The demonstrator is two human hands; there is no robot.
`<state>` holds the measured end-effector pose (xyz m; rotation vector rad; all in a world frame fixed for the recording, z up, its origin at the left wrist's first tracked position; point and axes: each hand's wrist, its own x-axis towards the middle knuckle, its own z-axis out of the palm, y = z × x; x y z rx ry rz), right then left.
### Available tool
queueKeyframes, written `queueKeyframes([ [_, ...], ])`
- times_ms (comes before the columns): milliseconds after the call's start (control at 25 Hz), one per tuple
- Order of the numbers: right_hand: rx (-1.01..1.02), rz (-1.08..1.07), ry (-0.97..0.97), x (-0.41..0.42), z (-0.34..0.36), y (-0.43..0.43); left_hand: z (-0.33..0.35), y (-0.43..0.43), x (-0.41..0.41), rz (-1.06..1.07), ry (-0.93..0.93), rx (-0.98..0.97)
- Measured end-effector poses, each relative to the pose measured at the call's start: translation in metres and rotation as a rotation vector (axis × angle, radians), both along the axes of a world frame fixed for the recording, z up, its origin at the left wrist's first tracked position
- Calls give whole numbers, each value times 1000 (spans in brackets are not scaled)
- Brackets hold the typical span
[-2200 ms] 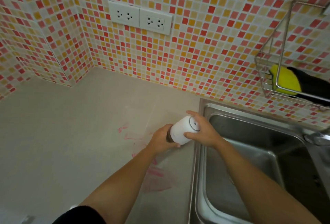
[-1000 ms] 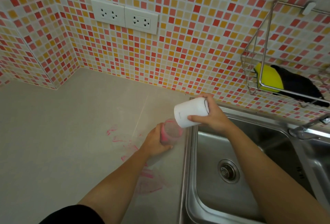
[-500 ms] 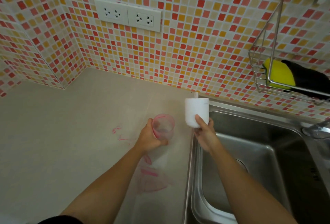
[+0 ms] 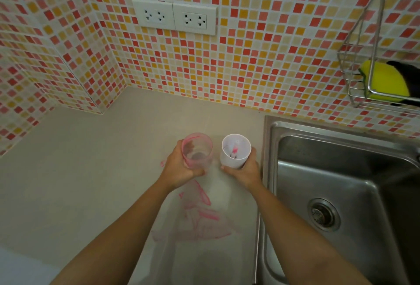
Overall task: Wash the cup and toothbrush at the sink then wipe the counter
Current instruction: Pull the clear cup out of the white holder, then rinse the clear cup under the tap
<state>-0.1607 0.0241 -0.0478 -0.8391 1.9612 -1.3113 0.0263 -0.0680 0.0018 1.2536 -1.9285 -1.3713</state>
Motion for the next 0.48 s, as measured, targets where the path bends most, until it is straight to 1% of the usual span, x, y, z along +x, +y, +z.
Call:
queueKeyframes([
  [160,45,68,45,-5,-3,3,10,5,4,-4,1,-52],
  [280,139,104,89,-22,-5,25,29,13,-6,12,70,-91],
  [400,150,0,144,-59,2,70,51,36,-35,-31,150,-129],
  [480,183,-67,268,-92,6,111,62,58,-64,-97,180,-161],
])
